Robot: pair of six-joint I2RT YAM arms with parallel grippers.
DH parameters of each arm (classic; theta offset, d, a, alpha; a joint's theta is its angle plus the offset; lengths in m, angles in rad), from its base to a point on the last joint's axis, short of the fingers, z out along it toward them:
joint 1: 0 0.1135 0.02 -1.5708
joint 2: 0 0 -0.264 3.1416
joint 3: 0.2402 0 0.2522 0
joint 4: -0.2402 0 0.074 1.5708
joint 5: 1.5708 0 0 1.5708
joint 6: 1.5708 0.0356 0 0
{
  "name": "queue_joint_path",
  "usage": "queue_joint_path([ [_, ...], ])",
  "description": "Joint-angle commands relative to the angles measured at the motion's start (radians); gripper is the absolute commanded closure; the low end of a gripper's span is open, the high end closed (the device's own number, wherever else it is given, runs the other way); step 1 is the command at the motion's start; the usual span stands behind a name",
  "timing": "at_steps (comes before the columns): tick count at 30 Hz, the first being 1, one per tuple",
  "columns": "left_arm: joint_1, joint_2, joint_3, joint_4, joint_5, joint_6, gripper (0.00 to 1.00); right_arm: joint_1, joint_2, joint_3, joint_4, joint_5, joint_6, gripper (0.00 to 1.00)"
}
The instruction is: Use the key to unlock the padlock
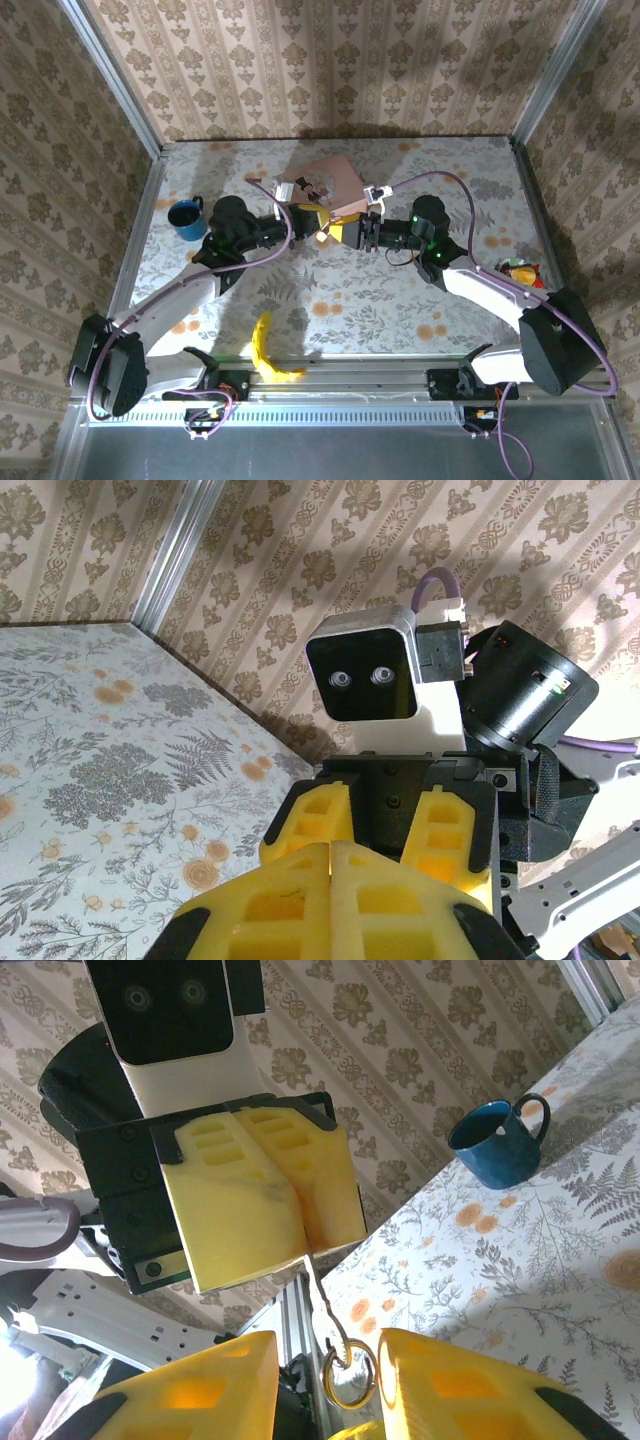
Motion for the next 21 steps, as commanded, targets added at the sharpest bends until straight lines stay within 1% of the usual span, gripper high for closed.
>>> queue_joint_path([
  [1,-0.001,-0.021,-0.012,0.062,0.015,-0.033,1.00,0.008,0.006,0.040,0.038,-0.024,-0.014,0.68],
  [6,-0.001,-0.013,-0.015,0.090,0.014,-0.053,1.00,0.008,0.008,0.041,0.037,-0.030,-0.017,0.72],
  [9,-0.001,-0.008,-0.015,0.101,0.014,-0.062,1.00,0.009,0.008,0.041,0.033,-0.027,-0.020,0.79],
  [14,0.004,0.001,-0.016,0.119,0.012,-0.082,1.00,0.008,0.005,0.040,0.029,-0.024,-0.025,0.95],
  [16,0.009,0.004,-0.019,0.127,0.008,-0.092,1.00,0.008,0.002,0.040,0.018,-0.021,-0.031,1.00],
  [21,0.023,0.006,-0.030,0.134,-0.026,-0.120,0.99,0.008,-0.011,0.040,-0.025,-0.012,-0.055,1.00],
])
